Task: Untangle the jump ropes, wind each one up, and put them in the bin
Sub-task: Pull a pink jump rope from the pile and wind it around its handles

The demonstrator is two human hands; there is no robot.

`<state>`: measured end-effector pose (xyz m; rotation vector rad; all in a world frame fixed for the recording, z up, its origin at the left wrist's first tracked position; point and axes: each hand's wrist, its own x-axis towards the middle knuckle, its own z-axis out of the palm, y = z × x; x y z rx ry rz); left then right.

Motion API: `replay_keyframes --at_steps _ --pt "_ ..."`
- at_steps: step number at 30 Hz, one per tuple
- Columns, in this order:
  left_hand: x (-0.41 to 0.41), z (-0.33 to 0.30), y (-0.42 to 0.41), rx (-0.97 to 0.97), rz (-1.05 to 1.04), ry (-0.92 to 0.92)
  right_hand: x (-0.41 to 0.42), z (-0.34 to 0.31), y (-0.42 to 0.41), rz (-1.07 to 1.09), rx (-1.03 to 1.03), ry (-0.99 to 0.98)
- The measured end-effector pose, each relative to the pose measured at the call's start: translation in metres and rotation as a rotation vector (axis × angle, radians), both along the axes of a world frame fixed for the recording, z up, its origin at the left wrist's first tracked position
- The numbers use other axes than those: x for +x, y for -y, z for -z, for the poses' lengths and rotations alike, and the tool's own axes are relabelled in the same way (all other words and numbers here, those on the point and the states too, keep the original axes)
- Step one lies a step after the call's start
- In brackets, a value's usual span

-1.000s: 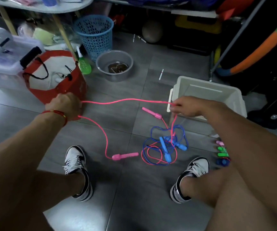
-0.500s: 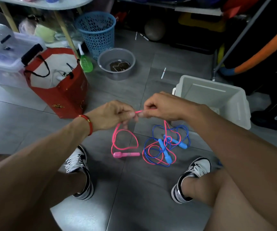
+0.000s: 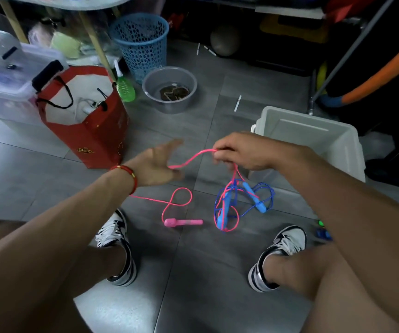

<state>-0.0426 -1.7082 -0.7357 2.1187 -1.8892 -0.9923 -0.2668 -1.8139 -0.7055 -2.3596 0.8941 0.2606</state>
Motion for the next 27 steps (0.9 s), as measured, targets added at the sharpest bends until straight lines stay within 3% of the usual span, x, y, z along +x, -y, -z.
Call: replay_keyframes --at_steps 3,6,8,10,12,14,17,19,21,23,27 --pt "-0.027 -0.01 0.0 -0.031 0.091 -0.348 0.018 -0.004 -0.015 -0.043 -0.145 0.112" --pt "-0.018 -0.019 0.006 -0.123 0.068 -0.248 0.015 -0.004 -0.011 -0.001 -0.177 0.131" --pt "-0.008 -0.027 0.011 -0.249 -0.057 -0.282 0.004 0.004 0.003 0.03 -0.145 0.011" --pt "0.004 -0.035 0.015 -0.375 -0.307 -0.308 -0.015 0.015 0.019 0.069 -0.108 -0.23" --pt "0.026 -0.035 0.018 -0.461 -0.548 -0.229 -0.04 0.028 0.037 0.162 -0.132 -0.514" --pt "0.05 -0.032 0.019 -0.438 -0.643 -0.119 -0.062 0.034 0.052 0.299 -0.21 -0.633" --pt "0.067 -0.023 0.021 -0.186 -0.686 0.187 -0.074 0.028 0.064 0.467 -0.207 -0.393" --pt "0.064 -0.013 0.016 0.002 -0.584 0.401 -0.071 0.015 0.061 0.504 -0.208 -0.148" --pt "0.053 -0.006 0.01 0.096 -0.44 0.484 -0.061 0.004 0.052 0.478 -0.212 0.047" --pt "0.034 -0.002 0.007 0.078 -0.285 0.345 -0.046 -0.006 0.036 0.376 -0.201 0.13" --pt "-0.025 -0.01 0.005 -0.021 -0.019 -0.319 -0.009 -0.013 0.004 0.184 -0.167 0.176"
